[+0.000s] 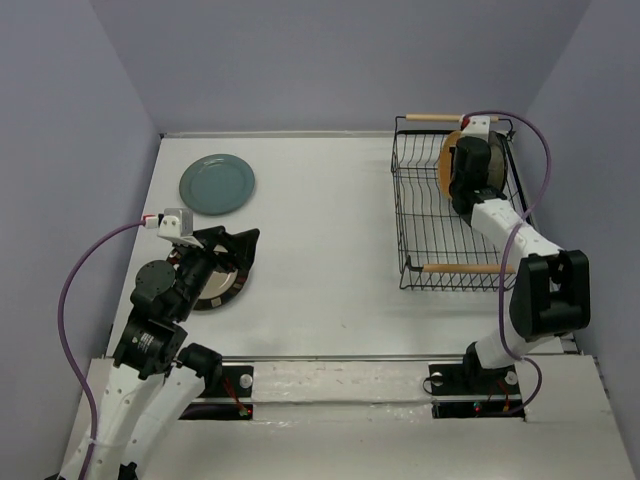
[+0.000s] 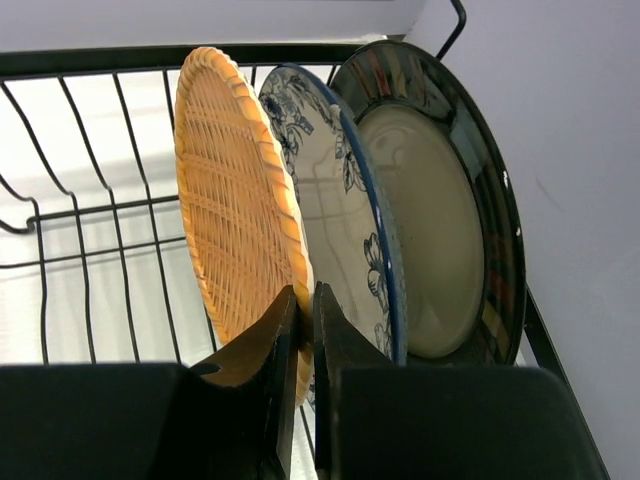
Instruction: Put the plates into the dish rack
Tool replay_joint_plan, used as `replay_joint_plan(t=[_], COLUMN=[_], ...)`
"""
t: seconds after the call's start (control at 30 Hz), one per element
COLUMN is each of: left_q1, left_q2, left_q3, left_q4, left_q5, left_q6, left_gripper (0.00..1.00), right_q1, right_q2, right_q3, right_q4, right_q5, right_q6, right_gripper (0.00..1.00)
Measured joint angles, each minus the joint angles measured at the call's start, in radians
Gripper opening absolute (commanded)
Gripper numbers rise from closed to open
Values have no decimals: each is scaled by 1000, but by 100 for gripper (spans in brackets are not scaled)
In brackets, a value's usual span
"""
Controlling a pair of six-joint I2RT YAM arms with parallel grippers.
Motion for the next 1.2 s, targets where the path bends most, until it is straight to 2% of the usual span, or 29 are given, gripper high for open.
replay_joint_plan(t=[0.4,0.73,1.0,1.2], left_q1=[0,0,0,0], left_q2=[0,0,2,12], left_q3=[0,0,0,0], left_q4=[0,0,0,0], left_q5=[0,0,0,0], left_q6=[0,0,0,0], left_gripper=[99,99,99,99], right_q1=[-5,-5,-5,-5], right_q2=[1,86,134,168], right_q3=[-25,16,82,133], right_q4=[-3,-2,2,2], right_q5=[0,18,24,23], right_q6=[25,-10,-24,-39], right_gripper=[7,7,16,18])
